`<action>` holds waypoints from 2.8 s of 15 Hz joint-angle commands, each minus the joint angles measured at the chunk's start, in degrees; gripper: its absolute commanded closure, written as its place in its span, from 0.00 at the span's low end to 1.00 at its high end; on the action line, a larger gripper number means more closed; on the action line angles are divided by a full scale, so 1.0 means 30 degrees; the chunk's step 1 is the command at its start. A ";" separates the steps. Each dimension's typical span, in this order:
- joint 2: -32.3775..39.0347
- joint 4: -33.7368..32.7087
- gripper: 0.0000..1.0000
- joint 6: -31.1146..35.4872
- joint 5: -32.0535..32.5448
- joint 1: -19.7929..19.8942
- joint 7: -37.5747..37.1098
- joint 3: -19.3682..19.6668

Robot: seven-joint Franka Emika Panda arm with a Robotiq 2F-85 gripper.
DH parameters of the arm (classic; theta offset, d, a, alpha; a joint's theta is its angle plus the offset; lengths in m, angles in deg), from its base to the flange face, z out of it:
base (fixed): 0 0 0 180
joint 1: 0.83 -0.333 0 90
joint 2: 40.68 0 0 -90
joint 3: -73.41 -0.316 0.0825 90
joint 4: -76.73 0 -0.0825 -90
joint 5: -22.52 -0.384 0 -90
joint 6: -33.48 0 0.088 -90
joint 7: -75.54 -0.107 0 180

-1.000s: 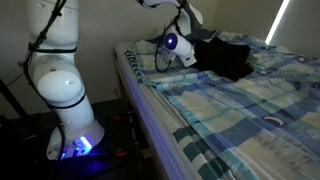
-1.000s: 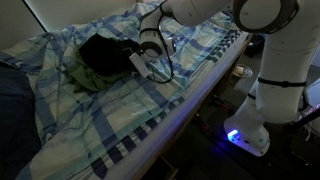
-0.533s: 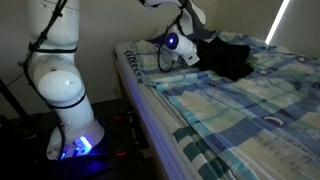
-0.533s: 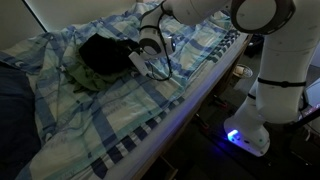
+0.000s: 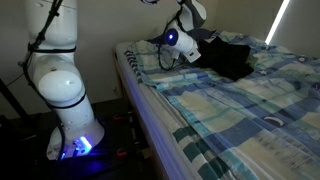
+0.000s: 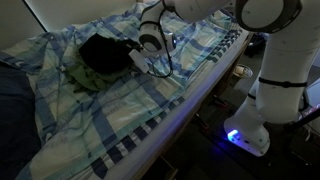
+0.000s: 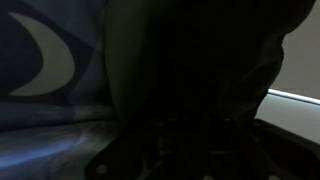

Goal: Fold the pair of trousers

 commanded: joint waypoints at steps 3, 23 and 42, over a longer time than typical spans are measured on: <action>-0.3141 0.1282 0.96 0.3348 0.0050 -0.0540 0.1111 0.0003; -1.1468 1.0065 0.96 0.6560 0.4472 -0.0225 -0.3682 -0.3036; -1.3452 1.3140 0.96 0.5734 1.1383 -0.0466 -1.0555 -0.3420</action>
